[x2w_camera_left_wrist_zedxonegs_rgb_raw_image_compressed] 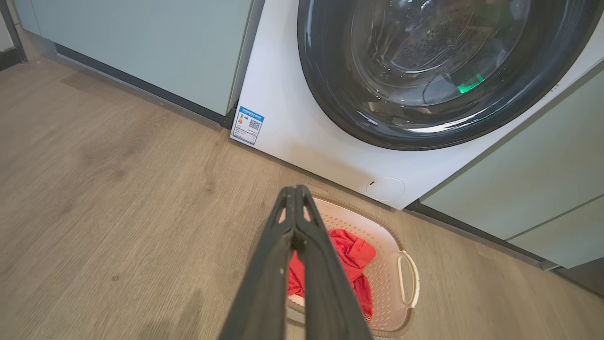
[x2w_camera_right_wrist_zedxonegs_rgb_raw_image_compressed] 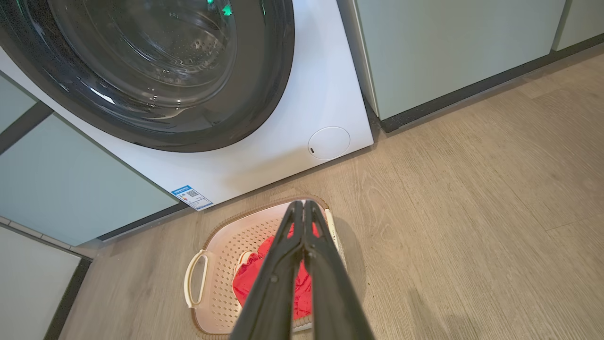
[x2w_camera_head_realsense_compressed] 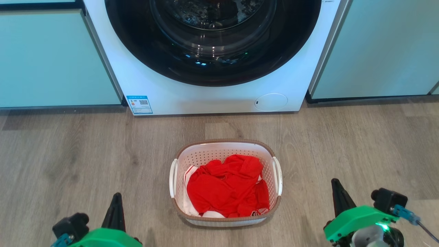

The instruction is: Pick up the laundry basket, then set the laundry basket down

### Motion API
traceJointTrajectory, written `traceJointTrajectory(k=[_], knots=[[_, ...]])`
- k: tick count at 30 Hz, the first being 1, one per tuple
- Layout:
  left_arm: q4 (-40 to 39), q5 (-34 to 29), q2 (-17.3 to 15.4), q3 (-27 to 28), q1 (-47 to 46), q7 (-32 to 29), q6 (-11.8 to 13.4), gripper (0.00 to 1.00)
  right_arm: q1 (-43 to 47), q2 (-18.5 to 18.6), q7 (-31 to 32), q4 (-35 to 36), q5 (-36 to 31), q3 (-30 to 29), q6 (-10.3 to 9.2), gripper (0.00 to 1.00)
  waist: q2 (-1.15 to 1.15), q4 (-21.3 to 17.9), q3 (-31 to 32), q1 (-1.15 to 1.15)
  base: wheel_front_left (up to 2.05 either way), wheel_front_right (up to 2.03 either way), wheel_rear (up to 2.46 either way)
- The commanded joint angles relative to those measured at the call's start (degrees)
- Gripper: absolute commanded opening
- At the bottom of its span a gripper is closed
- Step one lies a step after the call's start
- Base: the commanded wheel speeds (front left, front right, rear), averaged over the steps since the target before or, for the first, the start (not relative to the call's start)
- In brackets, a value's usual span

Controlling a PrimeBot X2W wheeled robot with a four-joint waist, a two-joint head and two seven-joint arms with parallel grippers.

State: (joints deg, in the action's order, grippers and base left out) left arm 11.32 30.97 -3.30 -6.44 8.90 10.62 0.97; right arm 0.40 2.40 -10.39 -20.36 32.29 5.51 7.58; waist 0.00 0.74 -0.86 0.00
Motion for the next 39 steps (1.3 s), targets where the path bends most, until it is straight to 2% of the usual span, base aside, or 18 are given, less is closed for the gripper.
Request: traceJointTrajectory(k=[1,39], knots=[[-1.53,1.72,-0.74,1.46,-2.74,-0.42,-0.49,0.00,-2.57,0.97,0.30,2.26,1.82,-0.27,-0.02,0.00,0.00,-0.01,0.01,0.00,0.00,0.00,0.00],[-0.01,25.92,-1.13,4.79,-7.44,-5.99,-3.60,0.00,-4.04,1.53,5.93,3.92,25.37,-3.81,-0.05,0.00,0.00,-0.30,0.27,0.00,0.00,0.00,0.00]])
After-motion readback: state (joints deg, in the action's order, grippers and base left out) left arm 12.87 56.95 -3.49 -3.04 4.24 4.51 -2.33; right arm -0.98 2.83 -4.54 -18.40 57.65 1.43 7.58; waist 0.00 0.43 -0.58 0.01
